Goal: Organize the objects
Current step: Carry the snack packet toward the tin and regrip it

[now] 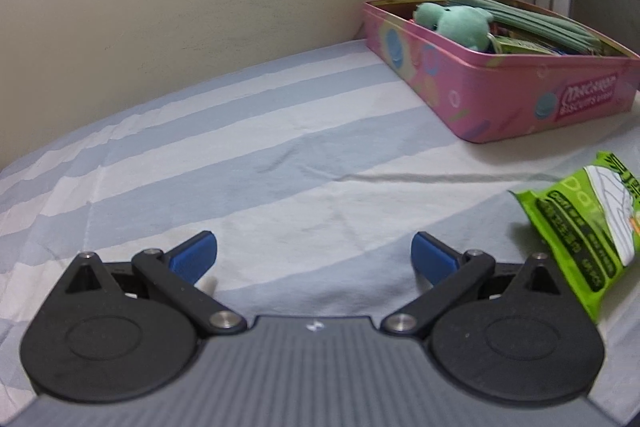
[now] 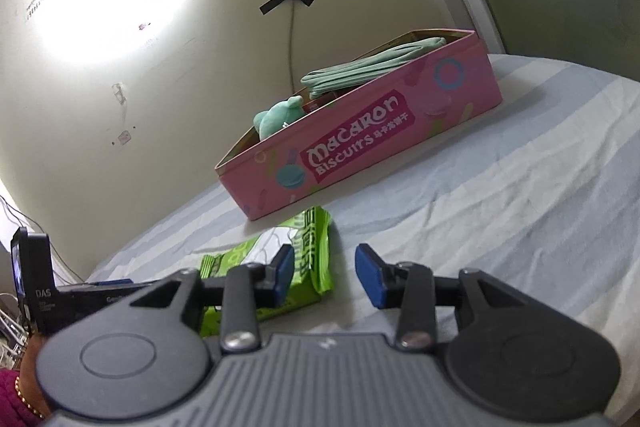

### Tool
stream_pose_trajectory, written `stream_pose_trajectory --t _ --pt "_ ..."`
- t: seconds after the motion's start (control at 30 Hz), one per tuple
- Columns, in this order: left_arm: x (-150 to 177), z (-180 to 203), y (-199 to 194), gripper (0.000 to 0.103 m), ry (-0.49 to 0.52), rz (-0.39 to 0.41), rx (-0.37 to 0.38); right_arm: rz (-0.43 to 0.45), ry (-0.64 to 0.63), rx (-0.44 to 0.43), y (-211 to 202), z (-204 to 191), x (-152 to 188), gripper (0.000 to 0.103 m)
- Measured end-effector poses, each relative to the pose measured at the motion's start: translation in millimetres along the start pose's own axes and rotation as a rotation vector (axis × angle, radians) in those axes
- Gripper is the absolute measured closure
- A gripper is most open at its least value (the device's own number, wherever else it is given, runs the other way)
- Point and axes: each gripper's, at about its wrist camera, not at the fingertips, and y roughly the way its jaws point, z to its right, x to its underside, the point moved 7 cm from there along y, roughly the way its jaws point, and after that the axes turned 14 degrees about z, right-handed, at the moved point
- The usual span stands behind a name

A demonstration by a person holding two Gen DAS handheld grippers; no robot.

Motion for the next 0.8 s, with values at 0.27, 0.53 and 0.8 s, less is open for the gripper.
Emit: stream_pose_trajectory --t 0.27,0.53,0.8 --pt "-2 16 0 0.0 0.022 -0.015 0.007 0.0 0.028 -0.024 -2 11 4 0.063" --pt "-3 23 -2 0.0 0.027 -0.027 0.029 -0.007 0.05 -0.034 -2 15 8 0.061" --pt "-13 34 -23 0.0 -0.151 -0.059 0.252 -0.003 0.016 -0.097 -4 2 8 0.056"
